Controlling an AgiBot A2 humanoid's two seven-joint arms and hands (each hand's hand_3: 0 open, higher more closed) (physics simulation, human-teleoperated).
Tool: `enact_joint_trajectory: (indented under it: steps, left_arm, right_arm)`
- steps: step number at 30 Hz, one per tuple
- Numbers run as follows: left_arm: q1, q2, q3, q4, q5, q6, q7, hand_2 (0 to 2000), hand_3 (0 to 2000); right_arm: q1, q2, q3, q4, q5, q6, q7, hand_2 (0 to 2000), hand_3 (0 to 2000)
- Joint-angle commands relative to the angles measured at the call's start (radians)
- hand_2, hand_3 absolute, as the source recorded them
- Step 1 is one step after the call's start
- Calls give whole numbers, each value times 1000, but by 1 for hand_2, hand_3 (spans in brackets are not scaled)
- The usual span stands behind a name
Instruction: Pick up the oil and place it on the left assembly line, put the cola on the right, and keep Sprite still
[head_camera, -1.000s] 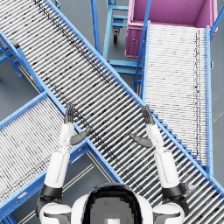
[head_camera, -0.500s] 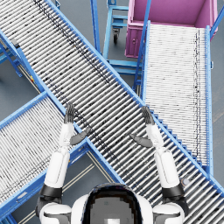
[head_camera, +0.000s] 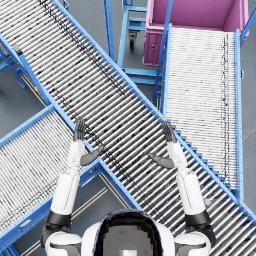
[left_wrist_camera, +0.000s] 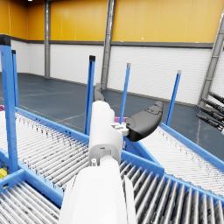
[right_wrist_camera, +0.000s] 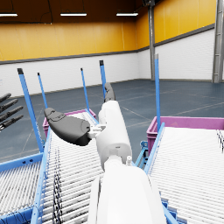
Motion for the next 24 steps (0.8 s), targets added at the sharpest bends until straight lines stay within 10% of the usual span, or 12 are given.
enact_joint_trajectory:
  steps: [1,24]
  left_arm:
    - [0,0,0,0,0,0,0,0,0]
    - [0,0,0,0,0,0,0,0,0]
  right_arm:
    - [0,0,0,0,0,0,0,0,0]
    - [0,0,0,0,0,0,0,0,0]
